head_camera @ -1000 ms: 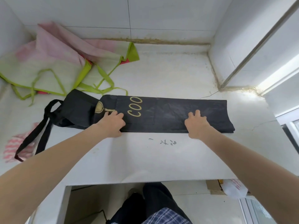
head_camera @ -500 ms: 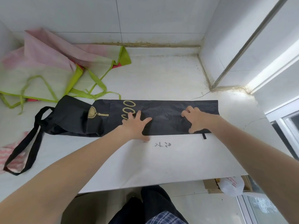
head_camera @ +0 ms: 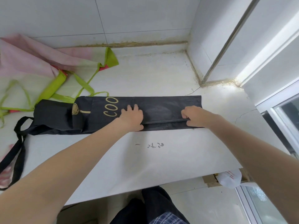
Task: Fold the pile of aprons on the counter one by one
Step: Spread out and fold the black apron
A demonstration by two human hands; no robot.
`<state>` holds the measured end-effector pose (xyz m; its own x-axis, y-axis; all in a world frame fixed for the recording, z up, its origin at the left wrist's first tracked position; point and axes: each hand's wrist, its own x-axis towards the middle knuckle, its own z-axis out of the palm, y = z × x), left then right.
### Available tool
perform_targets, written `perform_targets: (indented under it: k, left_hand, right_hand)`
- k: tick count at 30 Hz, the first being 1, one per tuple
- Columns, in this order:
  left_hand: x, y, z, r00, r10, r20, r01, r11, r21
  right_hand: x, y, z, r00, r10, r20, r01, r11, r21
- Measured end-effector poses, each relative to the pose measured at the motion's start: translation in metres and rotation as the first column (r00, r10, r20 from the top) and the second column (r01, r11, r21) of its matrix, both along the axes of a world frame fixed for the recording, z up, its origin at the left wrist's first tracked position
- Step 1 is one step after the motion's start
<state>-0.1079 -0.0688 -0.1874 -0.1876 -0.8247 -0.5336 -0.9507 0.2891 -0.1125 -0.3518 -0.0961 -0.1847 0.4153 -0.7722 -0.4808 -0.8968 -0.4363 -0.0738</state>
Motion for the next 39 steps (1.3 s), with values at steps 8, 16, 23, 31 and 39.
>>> perform_targets:
  k: [8, 16, 23, 31, 39]
  left_hand:
    - [-0.027, 0.002, -0.015, 0.975, -0.153, -0.159, 0.119, 0.972, -0.203]
    - [-0.032, 0.001, -0.023, 0.98, -0.174, -0.099, 0.163, 0.98, -0.113]
    - [-0.033, 0.008, -0.015, 0.974, -0.22, -0.048, 0.214, 0.971, -0.104]
    - [-0.024, -0.004, -0.018, 0.936, -0.351, 0.024, 0.351, 0.932, -0.093]
    - [-0.066, -0.044, -0.012, 0.951, -0.289, 0.107, 0.308, 0.909, -0.282]
  right_hand:
    - [0.0, 0.003, -0.006, 1.0, 0.018, -0.019, -0.019, 0.997, -0.07]
    - [0.009, 0.002, -0.008, 0.94, 0.039, -0.339, -0.16, 0.928, -0.338]
    - [0.008, 0.002, -0.013, 0.92, 0.036, -0.391, -0.136, 0.963, -0.232]
    - [0.016, 0.006, 0.003, 0.902, 0.05, -0.43, -0.022, 0.997, 0.07]
    - [0.013, 0.007, 0.005, 0.925, -0.133, -0.355, 0.325, 0.76, 0.562]
